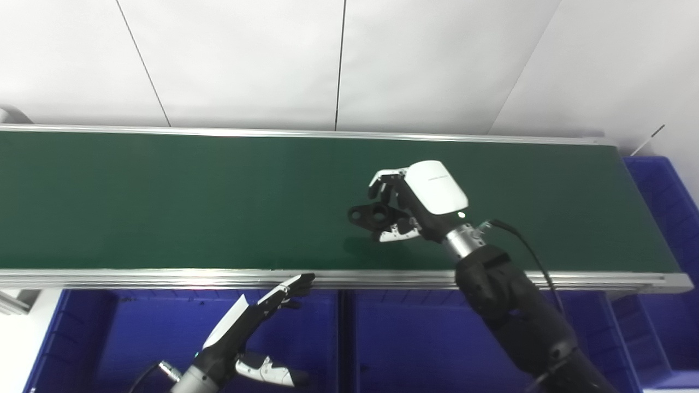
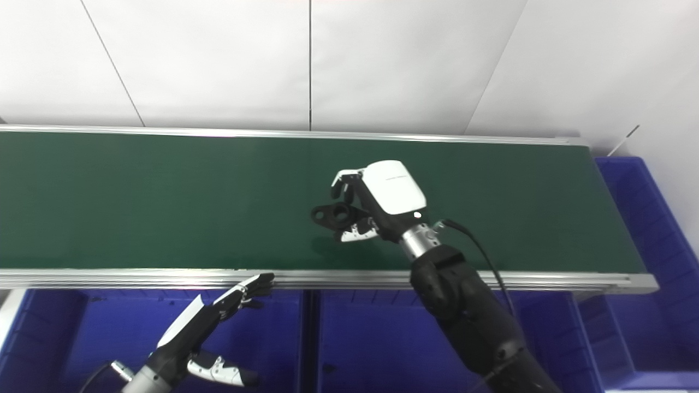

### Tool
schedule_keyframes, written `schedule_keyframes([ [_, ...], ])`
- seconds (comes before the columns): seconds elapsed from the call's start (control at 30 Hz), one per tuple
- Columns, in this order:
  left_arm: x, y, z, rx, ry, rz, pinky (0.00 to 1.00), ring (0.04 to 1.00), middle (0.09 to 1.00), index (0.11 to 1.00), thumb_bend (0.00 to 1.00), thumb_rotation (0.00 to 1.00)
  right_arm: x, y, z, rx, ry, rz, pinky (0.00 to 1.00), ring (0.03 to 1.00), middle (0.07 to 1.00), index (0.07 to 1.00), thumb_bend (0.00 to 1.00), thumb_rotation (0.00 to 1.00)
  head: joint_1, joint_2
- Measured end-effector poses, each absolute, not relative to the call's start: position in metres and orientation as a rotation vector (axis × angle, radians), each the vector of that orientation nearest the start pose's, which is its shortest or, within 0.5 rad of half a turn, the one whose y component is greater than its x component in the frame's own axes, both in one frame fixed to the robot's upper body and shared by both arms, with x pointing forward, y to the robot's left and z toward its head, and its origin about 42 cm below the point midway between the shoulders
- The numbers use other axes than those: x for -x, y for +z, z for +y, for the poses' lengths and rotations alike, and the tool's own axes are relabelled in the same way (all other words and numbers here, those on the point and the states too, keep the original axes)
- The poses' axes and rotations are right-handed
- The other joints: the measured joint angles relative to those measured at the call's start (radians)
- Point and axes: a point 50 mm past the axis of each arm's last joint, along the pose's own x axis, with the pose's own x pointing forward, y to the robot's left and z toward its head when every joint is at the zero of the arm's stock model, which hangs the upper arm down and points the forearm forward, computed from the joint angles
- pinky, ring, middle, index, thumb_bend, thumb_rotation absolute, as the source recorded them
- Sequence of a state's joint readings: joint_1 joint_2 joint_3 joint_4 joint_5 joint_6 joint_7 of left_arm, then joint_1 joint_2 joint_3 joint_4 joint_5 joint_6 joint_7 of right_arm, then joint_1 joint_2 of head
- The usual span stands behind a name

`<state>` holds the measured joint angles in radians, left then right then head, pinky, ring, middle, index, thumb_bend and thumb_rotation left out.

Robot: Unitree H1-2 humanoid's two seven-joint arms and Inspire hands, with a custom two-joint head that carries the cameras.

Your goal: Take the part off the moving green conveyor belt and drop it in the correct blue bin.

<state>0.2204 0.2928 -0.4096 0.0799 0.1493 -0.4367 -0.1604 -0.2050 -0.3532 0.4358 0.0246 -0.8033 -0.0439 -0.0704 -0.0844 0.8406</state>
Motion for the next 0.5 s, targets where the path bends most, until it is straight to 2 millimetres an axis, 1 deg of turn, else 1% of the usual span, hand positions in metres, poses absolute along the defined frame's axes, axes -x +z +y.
schedule_keyframes([
  [0.03, -0.169, 0.035, 0.201, -0.317, -0.632, -0.073, 0.8, 0.857, 0.894, 0.911, 0.87, 0.47, -0.32, 0.131, -0.201, 1.158, 0.351, -0.36, 0.28, 0.347, 0.428, 0.525, 0.52, 0.0, -0.002, 0.005],
  [0.07, -0.169, 0.035, 0.202, -0.318, -0.632, -0.073, 0.8, 0.859, 0.895, 0.911, 0.87, 0.47, -0.317, 0.131, -0.201, 1.152, 0.352, -0.359, 0.26, 0.319, 0.451, 0.506, 0.53, 0.0, -0.002, 0.005],
  [0.13, -0.169, 0.036, 0.202, -0.319, -0.631, -0.075, 0.81, 0.861, 0.897, 0.912, 0.88, 0.47, -0.309, 0.133, -0.203, 1.138, 0.352, -0.355, 0.24, 0.298, 0.468, 0.492, 0.53, 0.0, -0.003, 0.008],
  [0.27, -0.171, 0.042, 0.203, -0.321, -0.631, -0.095, 0.81, 0.857, 0.891, 0.912, 0.87, 0.47, -0.29, 0.136, -0.21, 1.119, 0.345, -0.353, 0.19, 0.243, 0.471, 0.486, 0.53, 0.0, -0.006, 0.017],
  [0.33, -0.171, 0.042, 0.203, -0.323, -0.628, -0.097, 0.81, 0.857, 0.889, 0.91, 0.87, 0.47, -0.28, 0.135, -0.214, 1.12, 0.356, -0.337, 0.21, 0.277, 0.472, 0.486, 0.53, 0.0, -0.014, 0.023],
  [0.37, -0.171, 0.042, 0.204, -0.324, -0.627, -0.096, 0.8, 0.852, 0.885, 0.908, 0.87, 0.47, -0.275, 0.133, -0.216, 1.121, 0.363, -0.324, 0.25, 0.318, 0.435, 0.509, 0.52, 0.0, -0.017, 0.026],
  [0.4, -0.171, 0.042, 0.205, -0.325, -0.625, -0.096, 0.79, 0.847, 0.882, 0.907, 0.87, 0.47, -0.269, 0.13, -0.219, 1.121, 0.369, -0.309, 0.25, 0.326, 0.422, 0.518, 0.52, 0.0, -0.018, 0.028],
  [0.43, -0.172, 0.042, 0.205, -0.326, -0.622, -0.096, 0.79, 0.846, 0.881, 0.906, 0.87, 0.47, -0.262, 0.128, -0.221, 1.12, 0.375, -0.296, 0.25, 0.328, 0.419, 0.521, 0.52, 0.0, -0.018, 0.028],
  [0.47, -0.172, 0.043, 0.207, -0.328, -0.619, -0.096, 0.78, 0.838, 0.877, 0.908, 0.87, 0.47, -0.255, 0.126, -0.224, 1.118, 0.383, -0.283, 0.24, 0.311, 0.451, 0.501, 0.53, 0.0, -0.021, 0.034],
  [0.5, -0.172, 0.043, 0.207, -0.329, -0.618, -0.095, 0.78, 0.835, 0.877, 0.909, 0.87, 0.47, -0.25, 0.124, -0.225, 1.118, 0.392, -0.27, 0.22, 0.28, 0.464, 0.491, 0.53, 0.0, -0.023, 0.035],
])
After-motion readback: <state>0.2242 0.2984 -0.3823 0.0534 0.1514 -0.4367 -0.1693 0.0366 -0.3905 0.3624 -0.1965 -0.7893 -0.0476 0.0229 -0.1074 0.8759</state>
